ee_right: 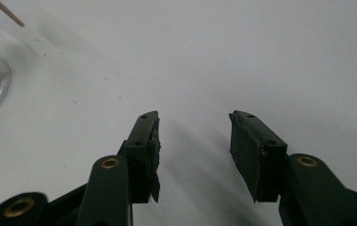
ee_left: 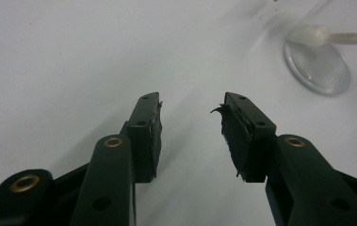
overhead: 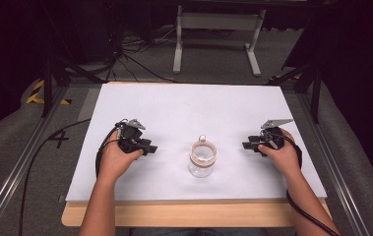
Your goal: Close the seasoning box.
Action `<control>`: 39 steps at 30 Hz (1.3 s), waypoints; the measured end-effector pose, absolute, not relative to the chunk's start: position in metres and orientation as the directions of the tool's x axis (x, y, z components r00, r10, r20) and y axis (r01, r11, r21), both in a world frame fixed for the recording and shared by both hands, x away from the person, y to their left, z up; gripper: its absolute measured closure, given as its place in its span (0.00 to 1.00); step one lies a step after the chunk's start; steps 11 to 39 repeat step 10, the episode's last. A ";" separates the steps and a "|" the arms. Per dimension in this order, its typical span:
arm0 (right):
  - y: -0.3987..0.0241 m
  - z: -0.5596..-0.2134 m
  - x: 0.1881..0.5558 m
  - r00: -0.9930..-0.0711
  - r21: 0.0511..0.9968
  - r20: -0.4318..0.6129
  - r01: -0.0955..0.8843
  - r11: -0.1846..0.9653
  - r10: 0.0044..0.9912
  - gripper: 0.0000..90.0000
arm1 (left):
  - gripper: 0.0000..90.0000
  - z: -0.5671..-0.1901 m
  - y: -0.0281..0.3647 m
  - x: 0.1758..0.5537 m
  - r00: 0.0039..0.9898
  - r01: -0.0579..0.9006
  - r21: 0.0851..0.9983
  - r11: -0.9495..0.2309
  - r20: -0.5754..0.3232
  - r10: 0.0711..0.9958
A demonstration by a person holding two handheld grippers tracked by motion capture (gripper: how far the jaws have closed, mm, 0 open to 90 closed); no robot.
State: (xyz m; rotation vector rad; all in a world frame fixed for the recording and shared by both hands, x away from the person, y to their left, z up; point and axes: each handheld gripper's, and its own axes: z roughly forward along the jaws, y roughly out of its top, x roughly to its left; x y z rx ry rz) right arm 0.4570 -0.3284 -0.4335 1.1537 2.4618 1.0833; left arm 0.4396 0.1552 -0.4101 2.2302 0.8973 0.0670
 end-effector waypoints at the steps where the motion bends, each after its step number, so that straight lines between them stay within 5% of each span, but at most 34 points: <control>1: -0.328 -0.434 0.457 -0.673 0.697 0.110 0.577 0.426 0.731 0.59 | 0.64 -0.410 0.155 0.440 0.757 0.583 0.641 -0.499 -0.206 0.620; 39: -0.329 -0.427 0.453 -0.674 0.719 0.117 0.563 0.406 0.729 0.58 | 0.63 -0.407 0.154 0.439 0.749 0.583 0.654 -0.482 -0.202 0.631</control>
